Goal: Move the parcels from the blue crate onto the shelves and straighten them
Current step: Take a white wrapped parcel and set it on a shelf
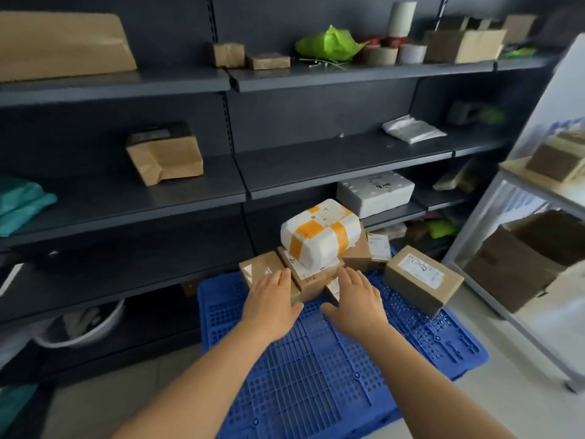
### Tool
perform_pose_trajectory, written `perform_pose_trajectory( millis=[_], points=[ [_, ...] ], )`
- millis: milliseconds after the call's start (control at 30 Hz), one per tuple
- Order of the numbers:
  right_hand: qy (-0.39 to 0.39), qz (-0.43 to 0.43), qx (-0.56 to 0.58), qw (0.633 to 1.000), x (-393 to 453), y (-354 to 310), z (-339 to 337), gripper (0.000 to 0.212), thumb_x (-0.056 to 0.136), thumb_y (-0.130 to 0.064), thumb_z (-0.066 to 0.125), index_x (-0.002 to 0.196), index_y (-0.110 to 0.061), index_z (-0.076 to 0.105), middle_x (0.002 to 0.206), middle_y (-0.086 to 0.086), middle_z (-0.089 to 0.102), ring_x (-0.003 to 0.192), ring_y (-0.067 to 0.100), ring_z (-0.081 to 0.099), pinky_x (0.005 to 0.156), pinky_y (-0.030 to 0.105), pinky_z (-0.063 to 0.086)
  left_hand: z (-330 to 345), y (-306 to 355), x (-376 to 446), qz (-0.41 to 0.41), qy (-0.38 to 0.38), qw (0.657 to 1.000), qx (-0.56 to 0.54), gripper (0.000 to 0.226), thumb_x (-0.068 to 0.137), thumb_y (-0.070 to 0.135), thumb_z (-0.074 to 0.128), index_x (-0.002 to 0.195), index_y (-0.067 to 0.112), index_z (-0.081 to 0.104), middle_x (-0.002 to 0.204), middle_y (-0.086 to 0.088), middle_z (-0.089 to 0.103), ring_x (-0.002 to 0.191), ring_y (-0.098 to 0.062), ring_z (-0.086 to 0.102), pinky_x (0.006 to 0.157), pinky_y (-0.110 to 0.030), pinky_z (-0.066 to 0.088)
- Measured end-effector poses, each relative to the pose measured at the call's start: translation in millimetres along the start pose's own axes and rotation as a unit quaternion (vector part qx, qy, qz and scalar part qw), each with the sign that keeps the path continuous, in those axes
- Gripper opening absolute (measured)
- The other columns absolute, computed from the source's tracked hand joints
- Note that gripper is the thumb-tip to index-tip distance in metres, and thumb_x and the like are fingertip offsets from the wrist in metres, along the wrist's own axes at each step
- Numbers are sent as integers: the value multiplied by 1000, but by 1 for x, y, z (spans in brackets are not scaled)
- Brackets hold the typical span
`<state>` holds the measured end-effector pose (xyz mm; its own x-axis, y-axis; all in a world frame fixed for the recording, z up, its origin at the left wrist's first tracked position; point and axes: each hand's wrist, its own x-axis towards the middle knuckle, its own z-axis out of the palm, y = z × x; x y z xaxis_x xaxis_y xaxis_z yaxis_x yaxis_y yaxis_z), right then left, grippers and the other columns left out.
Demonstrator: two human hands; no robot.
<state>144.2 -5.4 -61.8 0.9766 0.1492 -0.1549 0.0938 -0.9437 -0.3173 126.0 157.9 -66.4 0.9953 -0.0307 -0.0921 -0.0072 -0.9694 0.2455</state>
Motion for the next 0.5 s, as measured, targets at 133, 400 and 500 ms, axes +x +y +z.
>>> perform_pose_trajectory(
  millis=[133, 400, 500],
  points=[
    [-12, 10, 31, 999, 46, 18, 0, 79, 95, -45, 52, 154, -17, 8, 161, 1, 10, 149, 23, 3, 119, 42, 12, 2, 3, 50, -22, -6, 999, -31, 76, 96, 45, 48, 154, 13, 10, 158, -3, 21, 144, -22, 23, 116, -37, 20],
    [-62, 24, 121, 990, 162, 54, 11, 81, 95, -47, 49, 154, -16, 3, 161, 4, 9, 148, 26, 8, 118, 41, 17, 15, 0, 179, -102, -12, 993, -59, 70, 98, 47, 41, 153, 14, 13, 157, -5, 23, 142, -22, 26, 115, -39, 26],
    [-80, 50, 153, 984, 203, 66, 22, 85, 95, -48, 48, 154, -17, -5, 162, 5, 0, 148, 29, 5, 118, 43, 16, 30, -4, 228, -129, -24, 988, -81, 74, 96, 52, 42, 153, 15, 13, 158, -4, 22, 141, -23, 28, 114, -42, 28]
  ],
)
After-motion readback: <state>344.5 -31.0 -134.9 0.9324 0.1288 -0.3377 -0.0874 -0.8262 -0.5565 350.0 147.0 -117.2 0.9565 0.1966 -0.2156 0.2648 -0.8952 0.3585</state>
